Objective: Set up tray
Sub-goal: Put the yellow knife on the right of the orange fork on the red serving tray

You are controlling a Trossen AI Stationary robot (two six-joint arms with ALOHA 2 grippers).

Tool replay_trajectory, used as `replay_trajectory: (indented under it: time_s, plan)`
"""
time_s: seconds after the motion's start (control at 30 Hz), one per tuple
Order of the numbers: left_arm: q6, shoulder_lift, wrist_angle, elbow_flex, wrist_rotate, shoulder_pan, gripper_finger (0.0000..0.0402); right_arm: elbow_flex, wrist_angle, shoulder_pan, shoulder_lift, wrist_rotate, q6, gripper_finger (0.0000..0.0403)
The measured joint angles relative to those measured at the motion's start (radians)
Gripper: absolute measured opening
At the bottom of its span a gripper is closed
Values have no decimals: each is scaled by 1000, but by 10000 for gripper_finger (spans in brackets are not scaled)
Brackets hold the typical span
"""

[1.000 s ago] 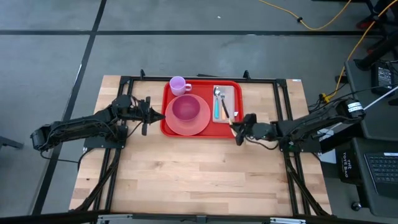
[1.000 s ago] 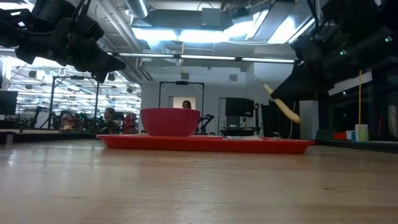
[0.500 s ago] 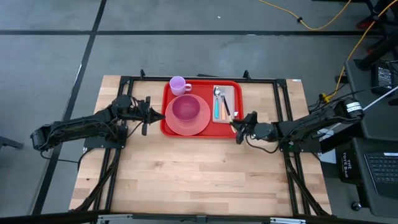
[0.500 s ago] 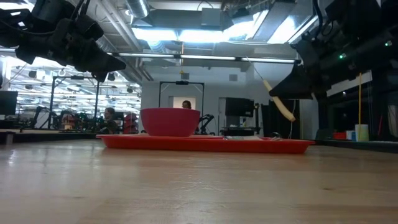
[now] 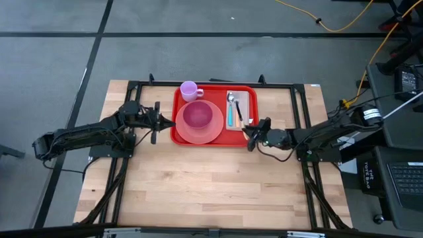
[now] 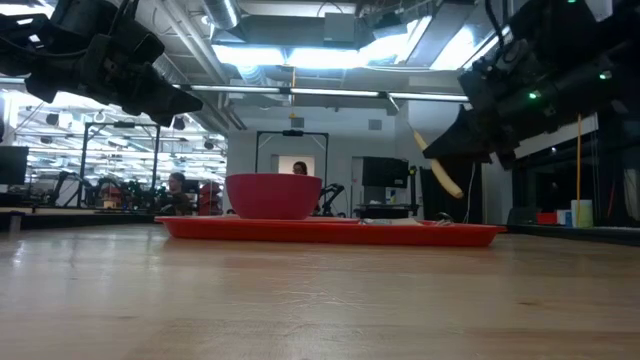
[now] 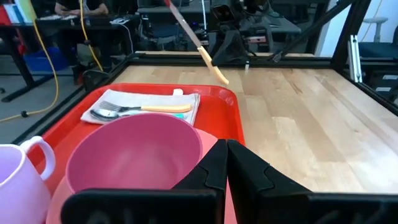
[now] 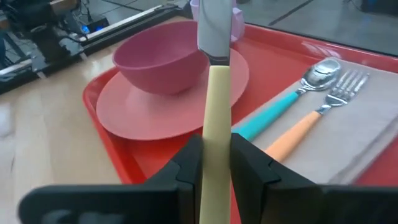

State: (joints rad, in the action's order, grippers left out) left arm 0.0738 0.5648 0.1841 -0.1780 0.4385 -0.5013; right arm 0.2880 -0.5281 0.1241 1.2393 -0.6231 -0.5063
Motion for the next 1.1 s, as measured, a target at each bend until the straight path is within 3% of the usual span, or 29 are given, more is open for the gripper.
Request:
replay_trajectory:
  time_s: [0.2, 0.6, 0.8, 1.1]
  plan:
    - [2, 1, 0, 0, 0, 0, 4, 121, 120, -82, 76, 50, -70, 62]
    - [-8, 1, 0, 0, 0, 0, 4, 532, 754, -247, 217, 107, -360, 62]
    - [-8, 1, -1, 0, 0, 1, 4, 686, 1015, -325, 233, 222, -459, 62]
    - [-8, 1, -2, 0, 1, 1, 4, 737, 1100, -387, 242, 282, -494, 62]
